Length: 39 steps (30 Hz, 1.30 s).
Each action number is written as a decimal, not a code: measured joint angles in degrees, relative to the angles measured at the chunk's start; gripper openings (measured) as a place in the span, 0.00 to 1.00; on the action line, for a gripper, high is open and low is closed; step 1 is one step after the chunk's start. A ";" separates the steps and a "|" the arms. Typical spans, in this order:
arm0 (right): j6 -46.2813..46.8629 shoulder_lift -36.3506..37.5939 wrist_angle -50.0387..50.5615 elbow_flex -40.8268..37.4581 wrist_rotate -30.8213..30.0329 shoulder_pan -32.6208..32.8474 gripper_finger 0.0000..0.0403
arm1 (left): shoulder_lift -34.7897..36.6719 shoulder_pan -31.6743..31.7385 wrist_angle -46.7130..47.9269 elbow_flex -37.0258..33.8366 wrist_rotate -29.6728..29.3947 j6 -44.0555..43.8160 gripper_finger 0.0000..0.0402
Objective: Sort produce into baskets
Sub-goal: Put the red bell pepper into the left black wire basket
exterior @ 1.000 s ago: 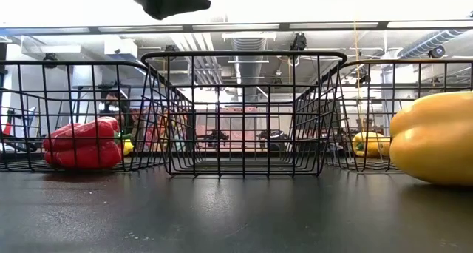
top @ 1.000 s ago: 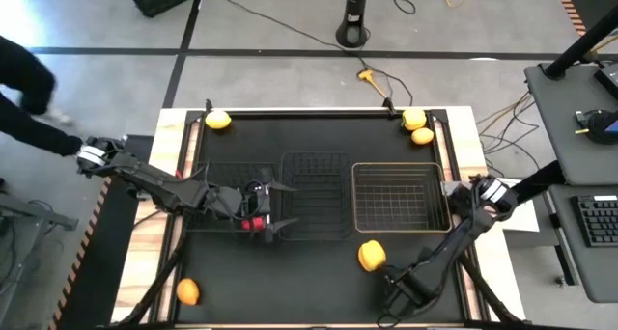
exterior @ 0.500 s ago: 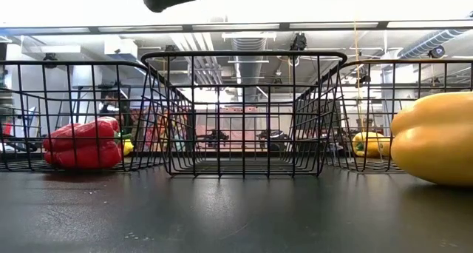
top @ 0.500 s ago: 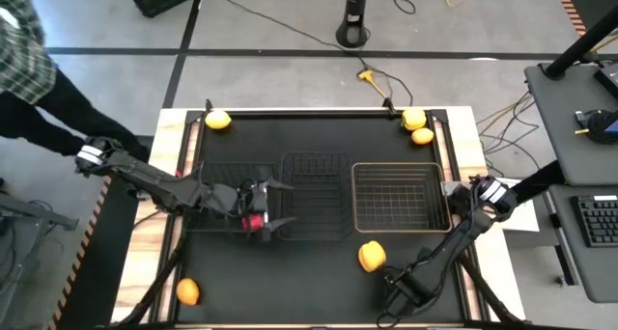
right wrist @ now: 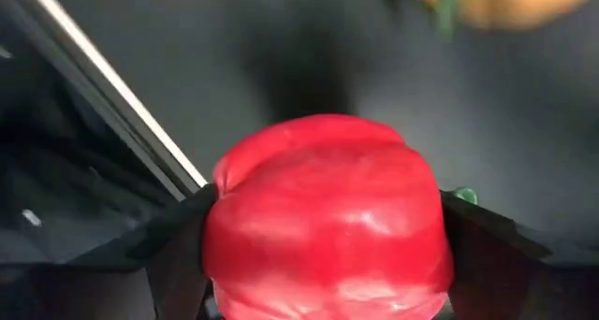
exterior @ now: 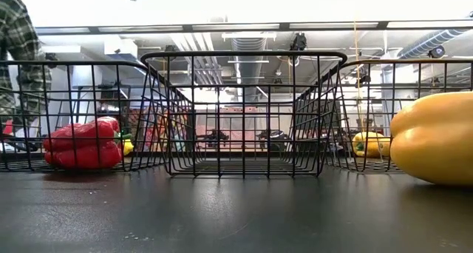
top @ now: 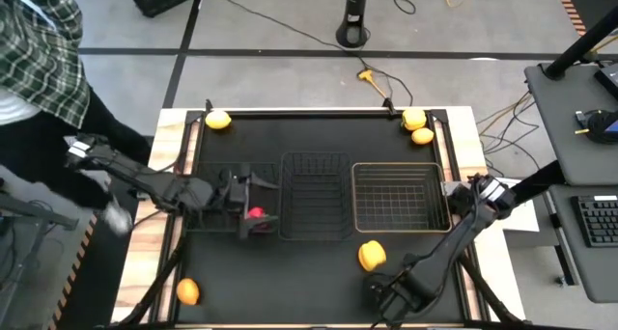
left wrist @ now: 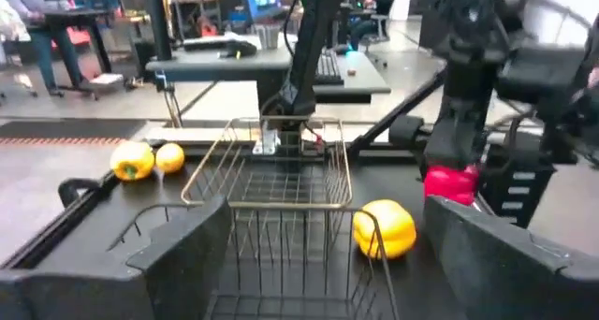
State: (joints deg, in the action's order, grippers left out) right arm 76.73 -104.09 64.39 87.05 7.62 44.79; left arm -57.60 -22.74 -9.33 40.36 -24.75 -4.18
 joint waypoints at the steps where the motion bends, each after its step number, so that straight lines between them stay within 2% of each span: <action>1: -1.14 0.00 -0.89 0.92 -2.78 -0.24 0.79 | 0.10 -0.48 0.40 0.00 0.24 -0.37 0.84; 6: -10.41 0.05 -5.74 5.01 -16.61 -1.41 0.79 | 0.98 -4.96 0.64 0.00 1.77 -7.81 0.84; 10: -18.08 0.07 -11.58 5.12 -21.81 -3.46 0.81 | 1.20 -12.80 0.90 0.00 1.16 -9.12 0.84; 17: -31.92 -3.88 -27.14 5.05 -29.39 -6.79 0.79 | 0.15 -27.10 2.53 0.00 -12.57 -16.24 0.84; 23: -37.89 -9.92 -36.93 5.20 -34.60 -9.05 0.80 | -1.53 -36.24 5.54 0.00 -19.01 -22.18 0.84; 29: -37.61 -15.35 -43.88 5.20 -37.81 -10.84 0.81 | -5.81 -38.97 7.39 -0.13 -18.00 -27.39 0.84; 33: -37.23 -17.64 -46.41 5.20 -37.69 -10.67 0.81 | -9.46 -38.97 7.34 -0.31 -14.97 -29.57 0.84; 39: -35.58 -18.47 -47.84 5.34 -35.58 -10.18 0.84 | -13.30 -38.74 7.18 -0.31 -14.86 -29.42 0.84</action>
State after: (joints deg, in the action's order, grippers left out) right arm 41.15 -122.57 16.55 92.39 -27.97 34.61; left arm -70.90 -61.48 -2.15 40.05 -39.61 -33.61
